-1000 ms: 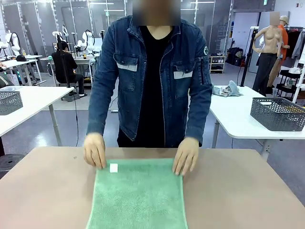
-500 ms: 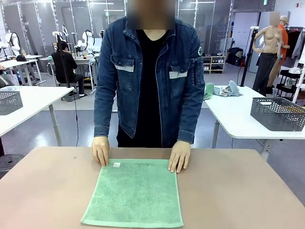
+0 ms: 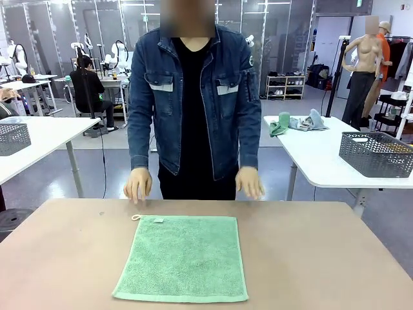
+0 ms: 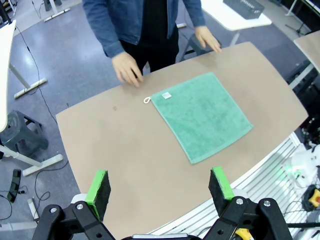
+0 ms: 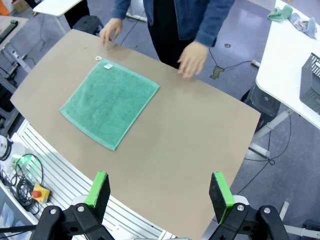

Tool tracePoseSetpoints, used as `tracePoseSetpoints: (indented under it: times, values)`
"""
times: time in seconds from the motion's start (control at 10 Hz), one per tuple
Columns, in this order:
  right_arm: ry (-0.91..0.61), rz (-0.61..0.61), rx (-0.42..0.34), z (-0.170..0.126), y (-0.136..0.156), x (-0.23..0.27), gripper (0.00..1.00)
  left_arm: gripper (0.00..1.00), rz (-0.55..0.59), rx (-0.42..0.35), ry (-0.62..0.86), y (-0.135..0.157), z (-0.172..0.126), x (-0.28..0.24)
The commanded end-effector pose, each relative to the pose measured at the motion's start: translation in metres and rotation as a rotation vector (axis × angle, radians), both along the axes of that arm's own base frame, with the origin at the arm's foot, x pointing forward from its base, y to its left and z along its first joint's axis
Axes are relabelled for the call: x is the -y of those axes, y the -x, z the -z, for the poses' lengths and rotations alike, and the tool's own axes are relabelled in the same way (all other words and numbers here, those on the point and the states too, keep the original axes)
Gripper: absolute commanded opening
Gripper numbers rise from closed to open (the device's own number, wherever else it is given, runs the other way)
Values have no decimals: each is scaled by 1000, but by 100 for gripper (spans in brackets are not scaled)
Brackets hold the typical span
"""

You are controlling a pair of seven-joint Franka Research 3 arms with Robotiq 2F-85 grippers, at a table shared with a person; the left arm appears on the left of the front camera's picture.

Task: Fold the towels and place them in the basket.
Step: When a person lays out a Towel with hook on the table, fold it in half twice.

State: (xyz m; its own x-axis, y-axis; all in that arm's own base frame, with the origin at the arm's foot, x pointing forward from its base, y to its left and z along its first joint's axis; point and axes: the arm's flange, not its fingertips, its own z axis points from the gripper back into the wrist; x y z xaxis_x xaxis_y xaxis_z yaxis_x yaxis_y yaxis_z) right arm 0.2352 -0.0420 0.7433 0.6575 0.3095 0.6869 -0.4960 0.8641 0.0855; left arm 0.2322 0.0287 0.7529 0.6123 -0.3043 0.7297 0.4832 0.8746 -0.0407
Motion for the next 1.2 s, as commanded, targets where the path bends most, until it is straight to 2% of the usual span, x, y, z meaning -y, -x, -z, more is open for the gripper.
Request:
tracePoseSetpoints:
  times: [0.0,0.9,1.1]
  values:
    - [-2,-3,2,0,1,0,100,100,5,-1,1,-1,0,1]
    - [0,0,0,0,0,0,100,100,0,0,0,0,0,0]
    - [151,-186,-10,10,-1,-31,100,100,102,15,-158,4,14,30]
